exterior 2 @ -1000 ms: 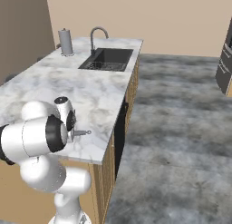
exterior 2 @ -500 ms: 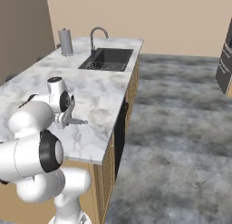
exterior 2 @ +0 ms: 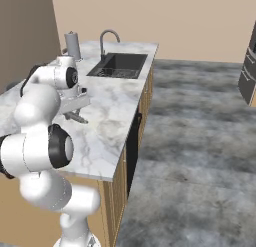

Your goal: Pick up the tongs from the counter and place them near the plate next to the oven.

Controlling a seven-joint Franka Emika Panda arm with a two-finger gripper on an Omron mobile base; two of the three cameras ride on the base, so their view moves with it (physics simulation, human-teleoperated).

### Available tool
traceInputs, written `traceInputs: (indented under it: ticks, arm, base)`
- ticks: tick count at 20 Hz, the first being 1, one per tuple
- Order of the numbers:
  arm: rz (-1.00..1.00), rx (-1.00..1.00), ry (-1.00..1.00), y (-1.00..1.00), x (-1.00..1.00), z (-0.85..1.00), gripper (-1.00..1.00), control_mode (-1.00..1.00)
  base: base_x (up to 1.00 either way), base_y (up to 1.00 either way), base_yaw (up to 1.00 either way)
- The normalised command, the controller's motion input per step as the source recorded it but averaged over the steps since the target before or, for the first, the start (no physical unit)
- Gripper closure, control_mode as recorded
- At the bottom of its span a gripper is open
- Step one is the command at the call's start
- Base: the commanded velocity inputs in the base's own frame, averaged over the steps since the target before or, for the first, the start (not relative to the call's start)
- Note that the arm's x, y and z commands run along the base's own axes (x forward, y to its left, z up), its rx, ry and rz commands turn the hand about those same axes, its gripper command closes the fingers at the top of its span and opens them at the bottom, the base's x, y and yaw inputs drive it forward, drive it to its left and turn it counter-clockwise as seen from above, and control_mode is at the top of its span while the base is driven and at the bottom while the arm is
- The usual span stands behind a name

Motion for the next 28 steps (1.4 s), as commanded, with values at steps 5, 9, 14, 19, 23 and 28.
traceInputs:
  ticks: [5,9,14,19,23,28]
  arm:
    - [-0.84,0.09,0.11,-0.07,-0.03,0.23,1.00,-1.00]
    - [-0.84,0.11,0.00,-0.07,-0.05,0.00,1.00,-1.00]
    - [-0.75,0.08,-0.08,-0.03,-0.21,-0.02,1.00,-1.00]
    - [-0.56,0.01,-0.28,-0.03,-0.57,-0.03,1.00,-1.00]
    - [-0.37,-0.07,-0.31,0.00,-0.34,0.00,1.00,-1.00]
    - [-0.24,-0.17,-0.14,0.00,-0.02,0.00,1.00,-1.00]
  base:
    - [0.00,0.00,0.00]
    - [0.00,0.00,0.00]
    - [0.00,0.00,0.00]
    - [0.00,0.00,0.00]
    - [0.00,0.00,0.00]
    - [0.00,0.00,0.00]
